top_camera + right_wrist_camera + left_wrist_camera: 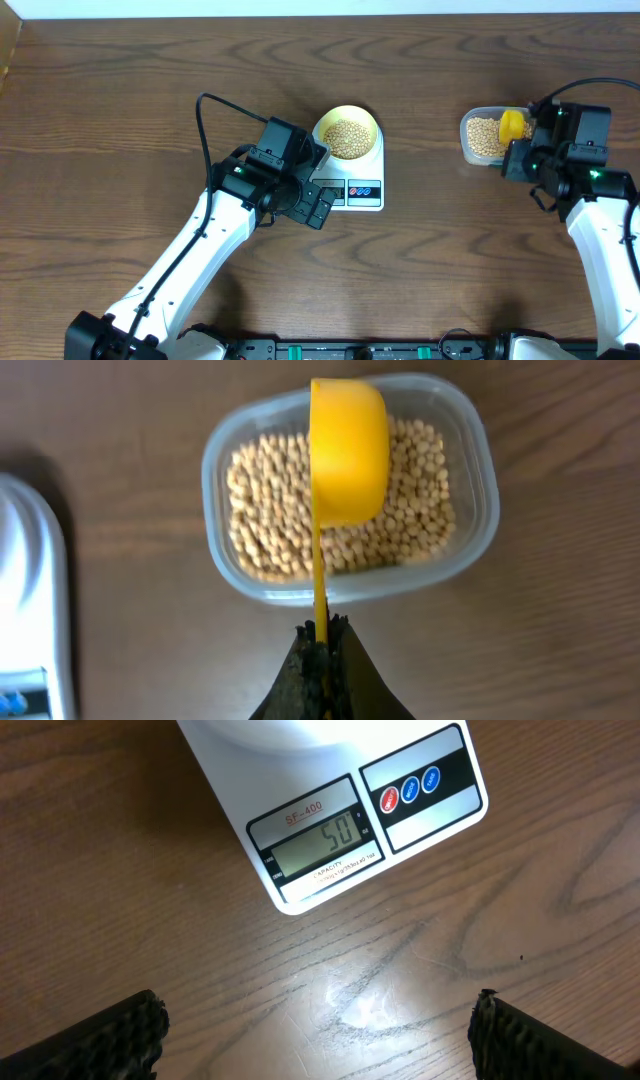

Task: Scoop item into bowl and weigh 50g on scale
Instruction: 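Lower the scoop into the soybean tub with the right gripper, then open the right gripper and pull it back from the scoop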

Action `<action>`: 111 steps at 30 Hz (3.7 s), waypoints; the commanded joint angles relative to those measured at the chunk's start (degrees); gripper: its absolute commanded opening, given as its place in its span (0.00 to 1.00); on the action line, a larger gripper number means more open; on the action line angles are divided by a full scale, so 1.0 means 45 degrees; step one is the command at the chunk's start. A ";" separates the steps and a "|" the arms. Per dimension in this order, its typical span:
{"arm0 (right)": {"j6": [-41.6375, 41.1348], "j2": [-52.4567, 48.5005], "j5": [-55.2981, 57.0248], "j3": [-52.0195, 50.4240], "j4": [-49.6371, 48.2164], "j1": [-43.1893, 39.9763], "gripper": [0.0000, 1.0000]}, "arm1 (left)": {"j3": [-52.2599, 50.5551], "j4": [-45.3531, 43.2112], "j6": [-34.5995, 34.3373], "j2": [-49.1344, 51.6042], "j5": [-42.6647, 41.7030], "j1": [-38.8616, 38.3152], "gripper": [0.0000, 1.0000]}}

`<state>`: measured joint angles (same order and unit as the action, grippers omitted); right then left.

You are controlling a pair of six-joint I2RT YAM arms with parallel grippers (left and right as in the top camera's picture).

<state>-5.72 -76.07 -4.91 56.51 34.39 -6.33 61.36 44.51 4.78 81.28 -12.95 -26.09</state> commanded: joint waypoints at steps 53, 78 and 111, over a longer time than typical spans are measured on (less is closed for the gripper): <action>-0.4337 0.6970 0.0335 -0.1229 0.0185 -0.0287 0.99 | -0.0112 -0.0010 0.0170 0.0087 0.0121 -0.0005 0.98; -0.4342 0.7155 0.0053 -0.1239 0.2327 -0.0287 0.99 | -0.0112 -0.0010 0.0170 0.0087 0.0121 -0.0005 0.98; -0.1258 1.1642 0.3381 -0.4711 0.0311 0.1501 0.99 | -0.0112 -0.0010 0.0170 0.0087 0.0121 -0.0005 0.98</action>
<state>-20.01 -26.15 9.34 40.25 39.59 -0.36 61.36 44.56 4.78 81.28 -12.95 -26.09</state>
